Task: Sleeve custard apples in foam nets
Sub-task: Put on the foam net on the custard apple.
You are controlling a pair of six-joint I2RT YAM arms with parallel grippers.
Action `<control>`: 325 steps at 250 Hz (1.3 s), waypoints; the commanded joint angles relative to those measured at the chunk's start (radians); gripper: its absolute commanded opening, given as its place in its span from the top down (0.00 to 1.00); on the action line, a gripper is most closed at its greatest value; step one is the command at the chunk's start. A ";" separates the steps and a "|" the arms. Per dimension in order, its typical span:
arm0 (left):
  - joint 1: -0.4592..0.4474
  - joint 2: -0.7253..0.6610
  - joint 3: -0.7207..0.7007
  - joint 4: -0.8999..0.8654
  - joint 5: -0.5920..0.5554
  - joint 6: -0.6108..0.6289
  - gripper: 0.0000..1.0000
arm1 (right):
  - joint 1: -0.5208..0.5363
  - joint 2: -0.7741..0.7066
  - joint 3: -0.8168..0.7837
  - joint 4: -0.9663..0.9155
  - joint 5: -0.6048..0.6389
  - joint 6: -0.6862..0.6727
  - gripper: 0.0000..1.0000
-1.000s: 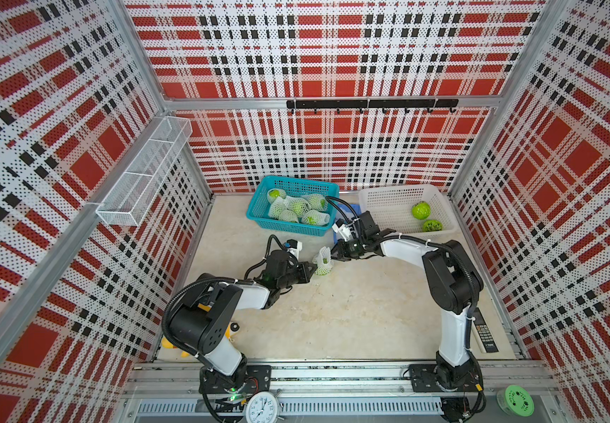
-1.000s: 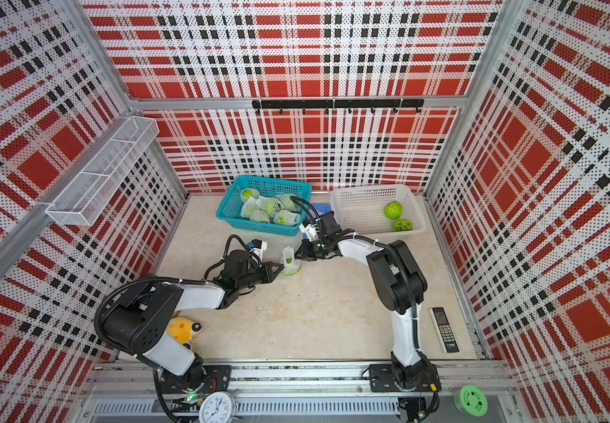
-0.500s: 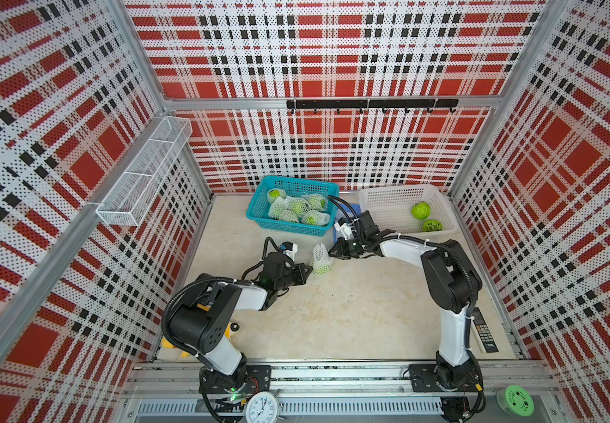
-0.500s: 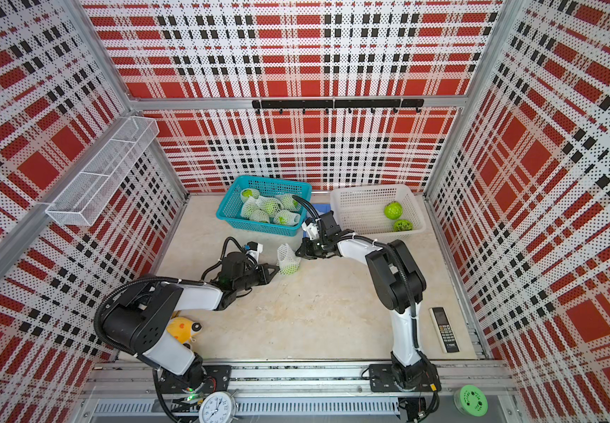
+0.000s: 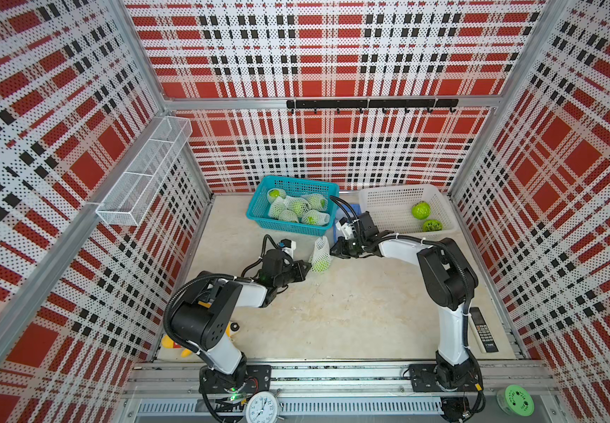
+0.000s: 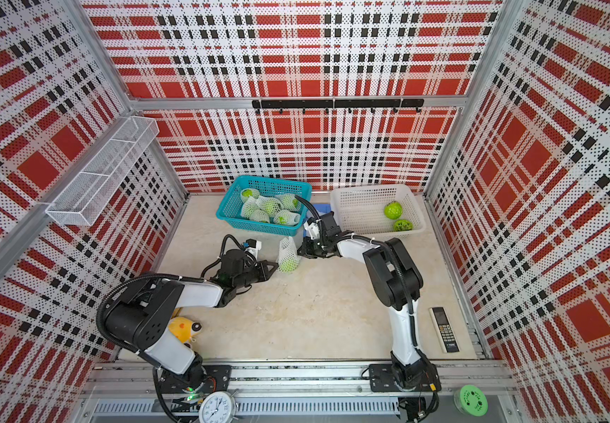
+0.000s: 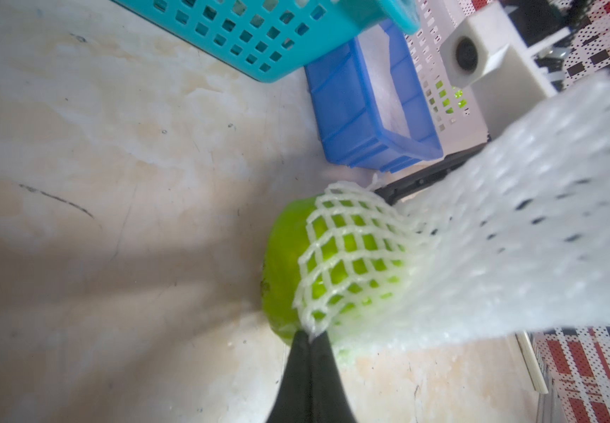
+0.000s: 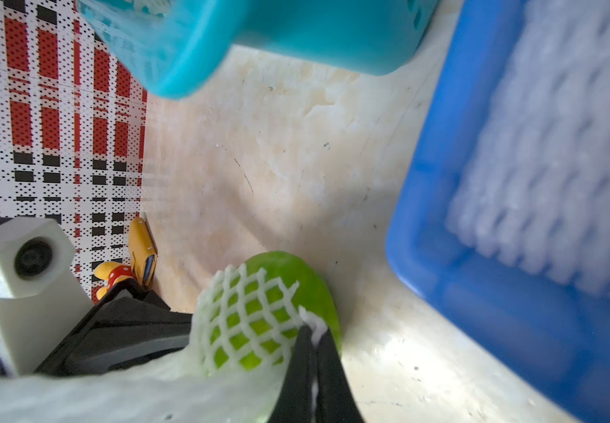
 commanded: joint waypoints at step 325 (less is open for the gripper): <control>0.013 0.108 0.049 -0.049 -0.174 -0.033 1.00 | 0.000 0.127 -0.016 0.037 0.102 -0.018 0.99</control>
